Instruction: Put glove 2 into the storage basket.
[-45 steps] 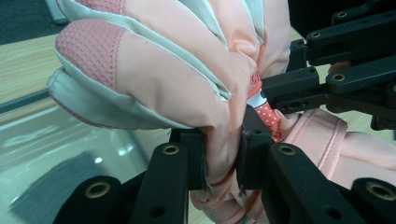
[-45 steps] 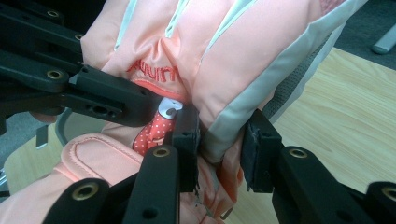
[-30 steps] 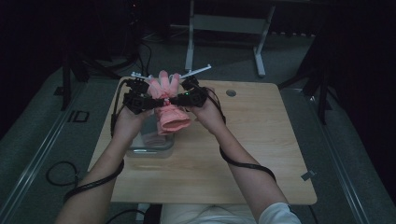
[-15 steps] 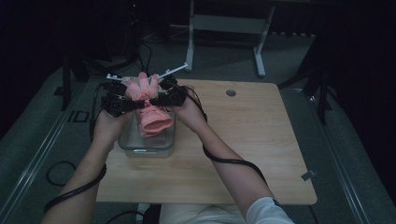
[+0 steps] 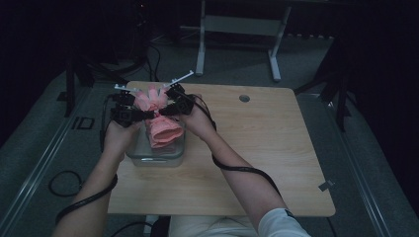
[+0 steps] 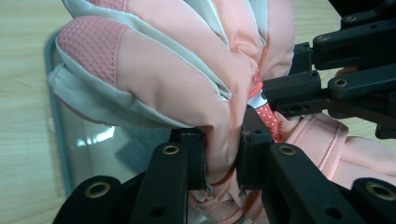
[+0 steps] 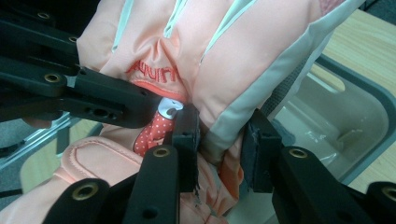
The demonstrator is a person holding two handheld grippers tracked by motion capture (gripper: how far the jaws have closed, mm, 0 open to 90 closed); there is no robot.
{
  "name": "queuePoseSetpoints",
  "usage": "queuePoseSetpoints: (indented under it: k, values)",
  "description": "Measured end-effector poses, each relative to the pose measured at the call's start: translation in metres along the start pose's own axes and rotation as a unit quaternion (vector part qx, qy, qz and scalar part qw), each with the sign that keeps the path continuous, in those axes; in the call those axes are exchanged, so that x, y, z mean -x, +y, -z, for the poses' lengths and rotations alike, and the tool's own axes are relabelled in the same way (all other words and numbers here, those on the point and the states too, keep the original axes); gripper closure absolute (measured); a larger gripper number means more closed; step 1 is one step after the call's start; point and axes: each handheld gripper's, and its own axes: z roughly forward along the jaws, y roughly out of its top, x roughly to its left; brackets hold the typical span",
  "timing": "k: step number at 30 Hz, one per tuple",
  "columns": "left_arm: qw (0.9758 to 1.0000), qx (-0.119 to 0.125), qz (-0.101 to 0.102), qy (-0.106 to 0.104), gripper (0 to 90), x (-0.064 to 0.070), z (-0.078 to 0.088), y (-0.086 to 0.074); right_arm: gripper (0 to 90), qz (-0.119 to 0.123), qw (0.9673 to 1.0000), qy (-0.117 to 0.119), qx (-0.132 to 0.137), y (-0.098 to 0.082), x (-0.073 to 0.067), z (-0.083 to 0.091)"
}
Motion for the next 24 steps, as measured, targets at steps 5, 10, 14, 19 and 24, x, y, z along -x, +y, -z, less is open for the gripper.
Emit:
queuePoseSetpoints:
  k: [5,10,14,19,24]
  values:
    - [0.9996,-0.018,0.020,-0.008,75.8,-0.010,-0.021,-0.013,69.9,-0.015,0.9997,0.003,-0.020,-0.014,0.009,-0.019]
    - [0.9984,-0.031,0.043,-0.018,75.8,-0.019,-0.038,-0.024,69.9,-0.015,0.9987,-0.006,-0.048,-0.022,0.012,-0.036]
    - [0.9969,-0.045,0.061,-0.020,75.6,-0.024,-0.050,-0.029,69.8,-0.021,0.9974,-0.013,-0.067,-0.028,0.015,-0.047]
    - [0.9963,-0.046,0.069,-0.019,75.0,-0.029,-0.058,-0.034,69.8,-0.024,0.9967,-0.015,-0.076,-0.032,0.019,-0.056]
    - [0.9955,-0.059,0.073,-0.019,70.9,-0.036,-0.065,-0.035,68.8,-0.028,0.9965,-0.013,-0.078,-0.035,0.022,-0.065]
